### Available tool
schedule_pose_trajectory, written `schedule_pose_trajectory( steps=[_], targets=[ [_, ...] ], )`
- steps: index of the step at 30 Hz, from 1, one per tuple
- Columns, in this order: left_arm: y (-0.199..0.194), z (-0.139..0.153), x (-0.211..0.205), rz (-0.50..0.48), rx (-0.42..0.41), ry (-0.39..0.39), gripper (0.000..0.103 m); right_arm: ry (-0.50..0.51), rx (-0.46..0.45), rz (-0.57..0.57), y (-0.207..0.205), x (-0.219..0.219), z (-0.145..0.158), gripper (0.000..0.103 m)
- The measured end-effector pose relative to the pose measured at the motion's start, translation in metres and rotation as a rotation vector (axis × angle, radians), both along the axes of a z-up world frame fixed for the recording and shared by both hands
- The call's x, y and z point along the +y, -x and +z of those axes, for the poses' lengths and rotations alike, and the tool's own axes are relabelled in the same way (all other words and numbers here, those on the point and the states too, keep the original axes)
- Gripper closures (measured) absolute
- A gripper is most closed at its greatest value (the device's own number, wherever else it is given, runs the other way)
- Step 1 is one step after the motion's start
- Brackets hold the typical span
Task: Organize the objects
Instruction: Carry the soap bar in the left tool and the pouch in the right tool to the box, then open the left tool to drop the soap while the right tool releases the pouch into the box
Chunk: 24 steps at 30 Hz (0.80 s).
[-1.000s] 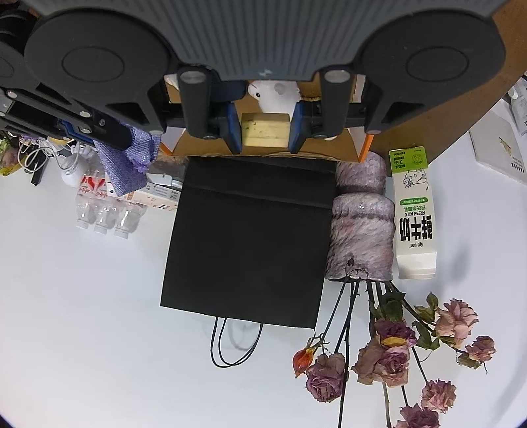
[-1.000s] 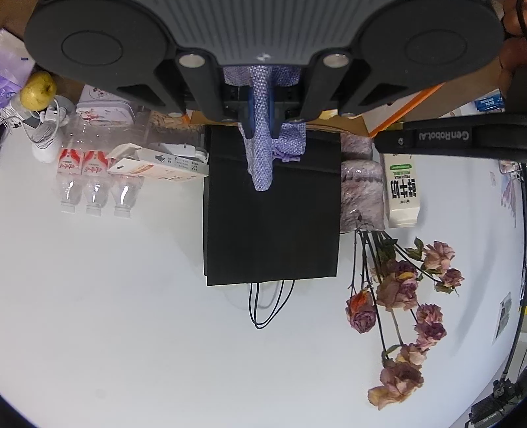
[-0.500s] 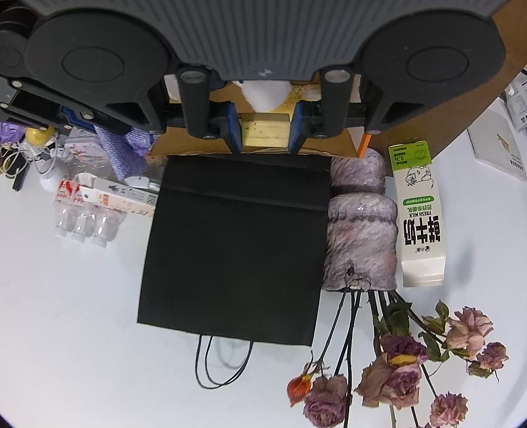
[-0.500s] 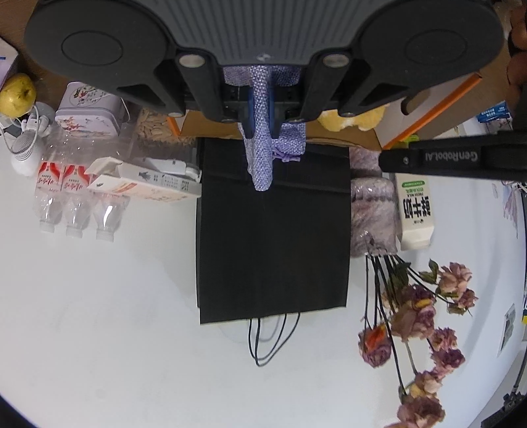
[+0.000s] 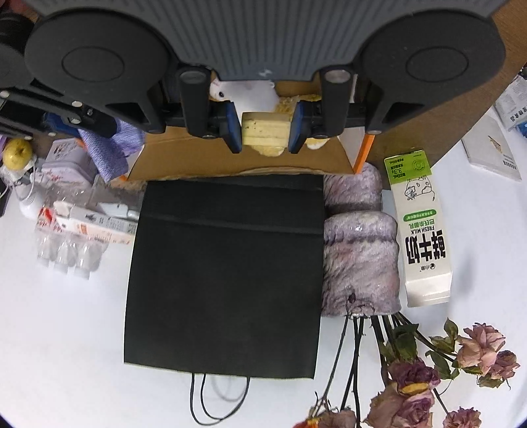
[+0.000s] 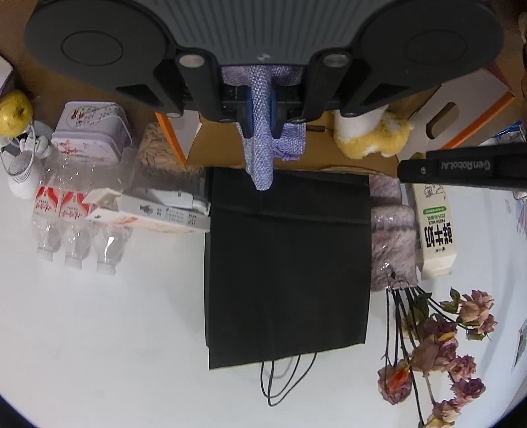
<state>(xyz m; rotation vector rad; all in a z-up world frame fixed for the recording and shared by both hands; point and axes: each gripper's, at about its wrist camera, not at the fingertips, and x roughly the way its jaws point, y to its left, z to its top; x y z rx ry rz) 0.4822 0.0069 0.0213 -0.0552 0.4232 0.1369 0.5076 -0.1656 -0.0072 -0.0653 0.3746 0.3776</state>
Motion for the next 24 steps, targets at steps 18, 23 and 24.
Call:
schedule_pose_trajectory(
  steps=[18,23,24],
  targets=[
    [0.0024,0.0018,0.0052,0.108,-0.042,-0.011,0.0,0.014,0.036,-0.027,-0.0013,0.0001,-0.0008,0.0],
    [0.0035,0.0019,0.0055,0.107,-0.039,-0.007,0.0,-0.001,0.039,-0.027,-0.0002,-0.002,0.0018,0.0],
    [0.0041,0.0023,0.0057,0.107,-0.04,-0.005,0.0,0.002,0.038,-0.028,0.0002,-0.0019,0.0025,0.0]
  ],
)
